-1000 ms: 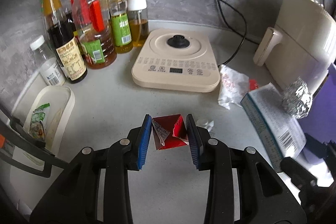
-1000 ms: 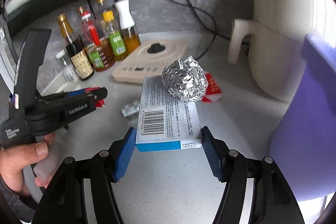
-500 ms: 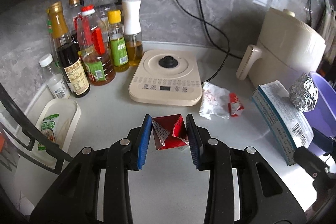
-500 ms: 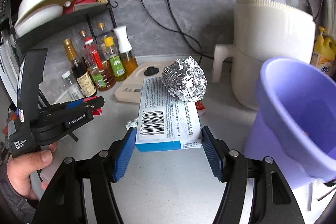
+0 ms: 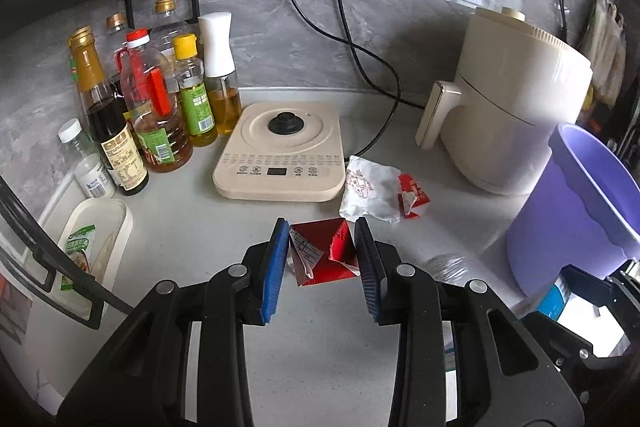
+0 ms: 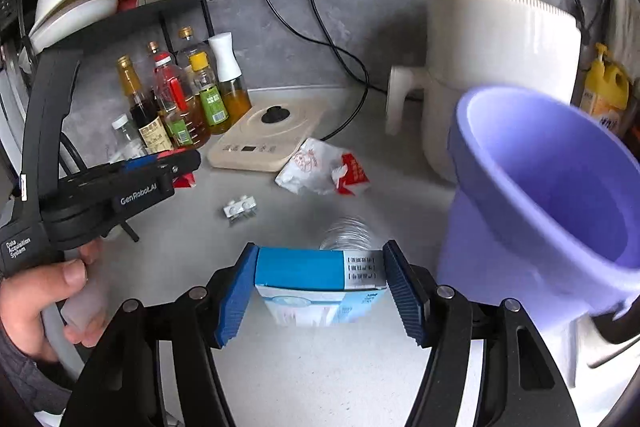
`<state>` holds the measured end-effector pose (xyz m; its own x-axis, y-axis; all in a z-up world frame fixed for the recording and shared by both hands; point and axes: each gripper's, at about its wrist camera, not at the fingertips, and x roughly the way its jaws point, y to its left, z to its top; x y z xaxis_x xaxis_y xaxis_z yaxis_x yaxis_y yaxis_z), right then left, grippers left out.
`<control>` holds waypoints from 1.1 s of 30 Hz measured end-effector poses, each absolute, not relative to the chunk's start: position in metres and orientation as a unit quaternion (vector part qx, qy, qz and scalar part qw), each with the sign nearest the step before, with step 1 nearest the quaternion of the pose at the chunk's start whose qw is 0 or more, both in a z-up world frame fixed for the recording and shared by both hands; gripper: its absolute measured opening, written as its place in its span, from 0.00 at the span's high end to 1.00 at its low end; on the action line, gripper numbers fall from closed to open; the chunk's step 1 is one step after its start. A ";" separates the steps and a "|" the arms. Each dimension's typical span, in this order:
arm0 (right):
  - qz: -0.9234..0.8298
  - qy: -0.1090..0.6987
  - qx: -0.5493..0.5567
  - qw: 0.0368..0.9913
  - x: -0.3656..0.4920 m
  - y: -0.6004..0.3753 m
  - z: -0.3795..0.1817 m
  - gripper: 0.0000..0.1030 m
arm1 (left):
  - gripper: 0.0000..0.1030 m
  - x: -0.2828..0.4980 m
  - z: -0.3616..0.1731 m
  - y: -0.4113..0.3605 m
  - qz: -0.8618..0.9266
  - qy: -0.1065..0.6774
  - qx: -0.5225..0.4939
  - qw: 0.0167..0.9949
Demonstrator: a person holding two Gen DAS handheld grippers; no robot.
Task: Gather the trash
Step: 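Grasp the blue-and-white box with the right gripper while the left holds the red scrap, then carry both held pieces over the lavender bucket and open both grippers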
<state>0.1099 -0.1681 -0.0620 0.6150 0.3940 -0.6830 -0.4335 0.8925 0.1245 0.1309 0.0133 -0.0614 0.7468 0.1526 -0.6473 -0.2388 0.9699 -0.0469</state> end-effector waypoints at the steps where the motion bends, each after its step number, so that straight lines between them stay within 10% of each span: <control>1: 0.231 0.372 -0.025 0.898 0.109 -0.168 -0.062 0.40 | 0.67 0.131 -0.062 0.014 0.106 0.341 -0.064 0.932; 33: 0.197 0.219 0.010 0.956 0.096 -0.228 0.058 0.40 | 0.67 0.150 0.011 -0.049 0.041 0.261 -0.042 0.964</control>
